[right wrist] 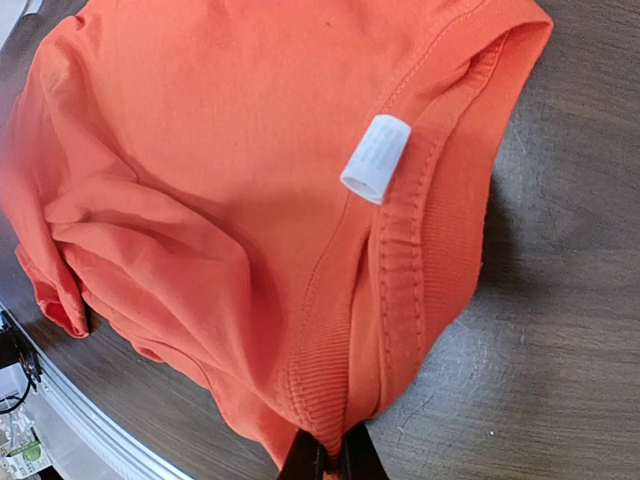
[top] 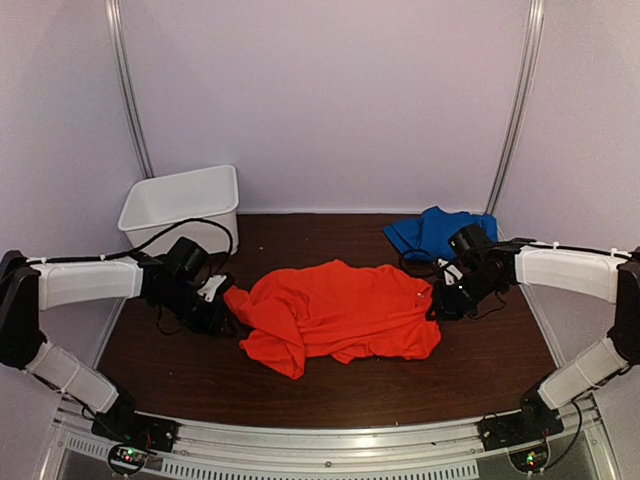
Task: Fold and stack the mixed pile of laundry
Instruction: Flatten out the crumpled T-shirt at the center of the board.
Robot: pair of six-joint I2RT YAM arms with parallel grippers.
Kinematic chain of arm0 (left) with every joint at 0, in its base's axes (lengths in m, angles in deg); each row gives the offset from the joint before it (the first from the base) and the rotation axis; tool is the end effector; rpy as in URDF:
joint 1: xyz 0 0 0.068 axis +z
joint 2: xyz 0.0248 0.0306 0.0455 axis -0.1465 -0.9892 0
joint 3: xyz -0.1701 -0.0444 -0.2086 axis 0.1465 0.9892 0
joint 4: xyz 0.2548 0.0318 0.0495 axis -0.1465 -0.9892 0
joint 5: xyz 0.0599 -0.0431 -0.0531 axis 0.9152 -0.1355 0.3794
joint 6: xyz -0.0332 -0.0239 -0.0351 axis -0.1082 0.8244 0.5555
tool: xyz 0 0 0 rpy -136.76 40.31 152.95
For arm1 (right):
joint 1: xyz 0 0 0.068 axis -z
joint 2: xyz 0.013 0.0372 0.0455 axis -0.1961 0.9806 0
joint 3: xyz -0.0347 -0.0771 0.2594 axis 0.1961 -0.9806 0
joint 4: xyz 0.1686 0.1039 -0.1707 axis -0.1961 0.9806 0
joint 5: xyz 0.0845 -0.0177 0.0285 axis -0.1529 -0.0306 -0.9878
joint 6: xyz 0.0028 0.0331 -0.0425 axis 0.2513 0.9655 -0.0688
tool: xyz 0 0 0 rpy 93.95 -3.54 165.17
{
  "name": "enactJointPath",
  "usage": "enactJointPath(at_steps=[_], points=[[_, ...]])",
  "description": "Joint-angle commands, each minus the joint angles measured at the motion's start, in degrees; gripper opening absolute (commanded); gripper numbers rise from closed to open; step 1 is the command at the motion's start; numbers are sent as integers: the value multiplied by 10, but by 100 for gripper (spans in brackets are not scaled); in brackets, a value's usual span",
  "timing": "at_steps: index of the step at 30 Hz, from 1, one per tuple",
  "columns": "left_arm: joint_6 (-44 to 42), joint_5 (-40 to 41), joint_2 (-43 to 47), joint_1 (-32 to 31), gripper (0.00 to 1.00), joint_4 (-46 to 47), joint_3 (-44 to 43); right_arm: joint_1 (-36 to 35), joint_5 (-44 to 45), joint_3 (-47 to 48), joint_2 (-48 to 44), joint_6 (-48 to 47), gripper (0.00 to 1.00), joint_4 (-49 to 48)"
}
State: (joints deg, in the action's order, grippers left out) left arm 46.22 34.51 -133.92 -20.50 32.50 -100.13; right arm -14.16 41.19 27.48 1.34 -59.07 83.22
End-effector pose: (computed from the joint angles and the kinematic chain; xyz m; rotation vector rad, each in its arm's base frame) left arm 0.2166 -0.1327 0.1777 0.2538 2.8693 -0.6557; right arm 0.2309 0.1251 0.2049 -0.0970 2.8382 0.7739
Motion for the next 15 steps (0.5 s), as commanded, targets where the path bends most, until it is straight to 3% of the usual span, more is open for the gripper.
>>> enactJointPath(at_steps=[1,9,15], points=[[-7,-1,70,-37,45,17,7,1,-2,41,28,6,0,-7],[35,11,40,-178,56,59,-17,-1,-23,42,31,9,0,-8],[3,95,-27,-255,59,24,-71,-1,-23,36,25,10,0,-3]])
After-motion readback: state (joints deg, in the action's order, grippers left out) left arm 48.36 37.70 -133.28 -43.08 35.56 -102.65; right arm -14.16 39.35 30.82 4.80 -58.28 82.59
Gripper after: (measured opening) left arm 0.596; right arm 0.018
